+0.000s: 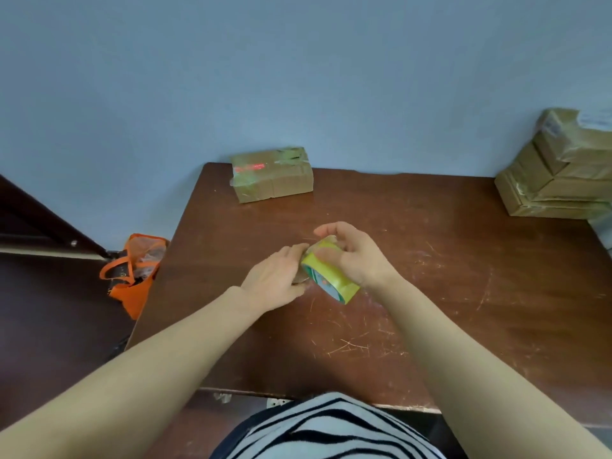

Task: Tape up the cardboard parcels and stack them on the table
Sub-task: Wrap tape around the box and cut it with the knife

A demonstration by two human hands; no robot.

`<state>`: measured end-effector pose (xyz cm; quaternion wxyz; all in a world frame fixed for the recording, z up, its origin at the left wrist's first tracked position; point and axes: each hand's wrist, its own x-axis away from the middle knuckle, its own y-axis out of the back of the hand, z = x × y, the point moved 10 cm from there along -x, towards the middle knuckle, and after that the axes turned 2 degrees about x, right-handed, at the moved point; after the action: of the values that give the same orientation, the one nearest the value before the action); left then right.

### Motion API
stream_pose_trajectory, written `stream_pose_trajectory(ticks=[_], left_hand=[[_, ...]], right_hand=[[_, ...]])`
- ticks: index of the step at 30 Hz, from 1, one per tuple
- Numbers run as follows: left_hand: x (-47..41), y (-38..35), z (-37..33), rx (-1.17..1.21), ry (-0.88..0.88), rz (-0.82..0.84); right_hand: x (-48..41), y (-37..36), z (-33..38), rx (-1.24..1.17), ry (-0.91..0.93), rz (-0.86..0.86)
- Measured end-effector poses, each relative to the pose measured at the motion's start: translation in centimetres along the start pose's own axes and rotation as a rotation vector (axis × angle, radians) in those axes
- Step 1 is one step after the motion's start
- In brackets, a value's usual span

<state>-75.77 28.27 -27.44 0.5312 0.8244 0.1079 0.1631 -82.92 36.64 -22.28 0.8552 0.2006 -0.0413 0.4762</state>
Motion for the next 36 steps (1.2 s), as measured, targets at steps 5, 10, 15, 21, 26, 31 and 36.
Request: stream_pose_trajectory(ticks=[5,10,15,21,26,31,36], left_hand=[[-0.7,0.2,1.7,0.060,0.067,0.005],[-1.6,-0.1,2.6,0.062,0.081,0.066],[-1.8,-0.6,3.7,0.398,0.135,0.093],[-1.8,0.5,1.7,0.057,-0.131,0.051],[-2.1,-0.6,1.1,0.029,-0.200,0.091],[-2.7,2.4,4.1,0.305,-0.056,-0.037],[-3.3,3.1,5.9,-0.107,0.112,-0.213]], right_hand=[[0.8,-0.2,-1.7,0.113,0.090,-0.136],[1.3,0.3,-6.8,0.208,-0.075,-0.247],[-0.1,-0.6,-8.9,0.202,-0.206,-0.233],[-1.9,-1.9,-8.8,0.165,-0.277,-0.211],[-2.8,-2.1,-7.9,0.145,-0.237,-0.196],[-1.6,-2.0,-7.7,-0.160,-0.148,-0.155],[-3.4,-1.6,-6.2,-0.080,-0.139,-0.175]])
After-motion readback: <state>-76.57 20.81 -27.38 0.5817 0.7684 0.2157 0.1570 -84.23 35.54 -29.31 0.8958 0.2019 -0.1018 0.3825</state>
